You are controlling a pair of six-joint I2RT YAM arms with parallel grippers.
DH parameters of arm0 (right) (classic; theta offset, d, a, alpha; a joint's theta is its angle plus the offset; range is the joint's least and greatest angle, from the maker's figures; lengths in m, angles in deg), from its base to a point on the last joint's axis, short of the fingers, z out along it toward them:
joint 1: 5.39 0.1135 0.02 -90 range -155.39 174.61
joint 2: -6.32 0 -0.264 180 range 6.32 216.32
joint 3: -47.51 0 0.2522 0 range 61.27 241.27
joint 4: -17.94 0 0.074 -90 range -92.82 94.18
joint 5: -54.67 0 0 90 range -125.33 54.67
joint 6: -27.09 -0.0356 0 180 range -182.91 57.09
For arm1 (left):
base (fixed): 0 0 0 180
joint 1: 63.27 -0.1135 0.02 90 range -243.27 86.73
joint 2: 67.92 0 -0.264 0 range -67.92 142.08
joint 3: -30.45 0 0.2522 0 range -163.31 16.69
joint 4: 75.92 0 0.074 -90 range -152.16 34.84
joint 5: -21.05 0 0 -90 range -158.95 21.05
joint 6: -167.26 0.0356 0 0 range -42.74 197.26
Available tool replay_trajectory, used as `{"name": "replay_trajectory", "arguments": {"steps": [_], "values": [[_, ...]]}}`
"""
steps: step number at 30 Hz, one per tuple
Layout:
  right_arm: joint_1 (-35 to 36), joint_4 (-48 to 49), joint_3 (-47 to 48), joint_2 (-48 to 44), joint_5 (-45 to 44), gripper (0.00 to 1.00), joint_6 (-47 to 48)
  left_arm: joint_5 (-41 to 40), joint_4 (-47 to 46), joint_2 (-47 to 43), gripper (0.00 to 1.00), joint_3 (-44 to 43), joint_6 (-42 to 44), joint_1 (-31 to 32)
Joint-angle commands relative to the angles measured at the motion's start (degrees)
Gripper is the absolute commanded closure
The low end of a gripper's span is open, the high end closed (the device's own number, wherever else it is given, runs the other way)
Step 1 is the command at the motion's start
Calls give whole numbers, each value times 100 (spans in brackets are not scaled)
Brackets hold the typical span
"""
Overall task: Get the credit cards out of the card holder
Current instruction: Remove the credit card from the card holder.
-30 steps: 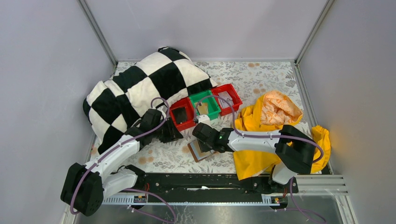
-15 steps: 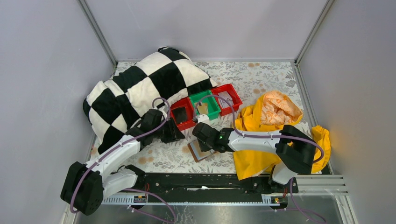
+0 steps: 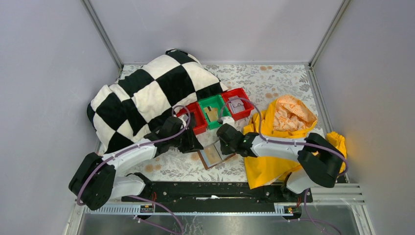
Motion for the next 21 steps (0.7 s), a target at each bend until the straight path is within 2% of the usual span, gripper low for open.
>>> {"name": "replay_trajectory", "arguments": {"steps": [1,6,10,15,21], "values": [[-457,172,-387,-582,62,83,-58,41,-563,246,60,-69,-311,178],[-748,123,-502,-743,123,82,43,69,-772,529,58,-76,-435,327],[-1038,346,-637,-447,392,82,81,58,-820,654,57,-85,-467,379],[-1076,460,-790,-142,443,84,-108,70,-771,696,57,-103,-393,380],[-1072,975,-1221,100,737,85,-367,82,-766,682,63,-114,-407,379]]}}
